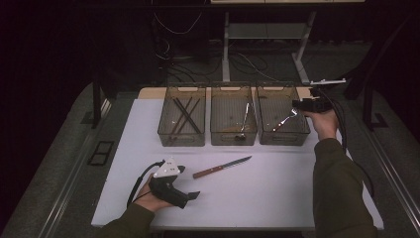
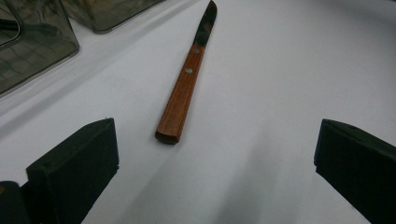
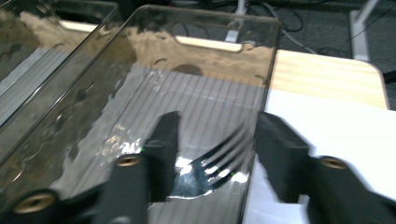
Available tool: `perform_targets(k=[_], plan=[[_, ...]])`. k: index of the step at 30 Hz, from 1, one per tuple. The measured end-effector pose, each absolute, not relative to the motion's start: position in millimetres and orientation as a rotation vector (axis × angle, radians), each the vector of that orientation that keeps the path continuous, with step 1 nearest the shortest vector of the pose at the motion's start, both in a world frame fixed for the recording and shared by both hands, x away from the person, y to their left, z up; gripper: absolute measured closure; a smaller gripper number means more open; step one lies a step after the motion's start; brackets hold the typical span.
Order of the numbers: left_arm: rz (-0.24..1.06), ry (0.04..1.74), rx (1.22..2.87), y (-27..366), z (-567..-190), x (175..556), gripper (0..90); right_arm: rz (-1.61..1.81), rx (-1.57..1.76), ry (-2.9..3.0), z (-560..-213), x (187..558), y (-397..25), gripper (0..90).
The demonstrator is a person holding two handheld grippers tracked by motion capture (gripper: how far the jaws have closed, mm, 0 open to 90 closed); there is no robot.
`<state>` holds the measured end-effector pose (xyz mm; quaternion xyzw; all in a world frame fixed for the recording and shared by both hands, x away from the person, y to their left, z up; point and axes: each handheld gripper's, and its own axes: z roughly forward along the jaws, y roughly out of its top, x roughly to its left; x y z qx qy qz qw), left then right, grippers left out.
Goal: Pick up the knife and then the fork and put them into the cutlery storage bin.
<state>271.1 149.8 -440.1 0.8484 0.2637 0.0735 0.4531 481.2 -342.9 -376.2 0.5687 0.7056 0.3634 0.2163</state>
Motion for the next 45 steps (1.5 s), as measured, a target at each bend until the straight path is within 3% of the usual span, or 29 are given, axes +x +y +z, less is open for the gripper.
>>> perform_targets(k=[3,10,27,39,41,45], plan=[[0.185,0.642,2.105,149,-440,271,0.0,1.011,1.552,1.958,-373,478,-343,37.4],[0.191,0.645,2.108,149,-441,271,0.0,1.093,1.530,1.962,-365,464,-342,31.4],[0.202,0.659,2.124,149,-443,274,0.0,1.286,1.319,2.069,-362,372,-325,19.8],[0.207,0.661,2.114,149,-441,278,0.0,1.285,1.196,2.165,-392,320,-306,8.6],[0.213,0.666,2.106,149,-440,280,0.0,1.285,1.186,2.192,-400,313,-303,1.8],[0.221,0.668,2.101,148,-437,283,0.0,1.274,1.174,2.241,-410,301,-297,1.8]])
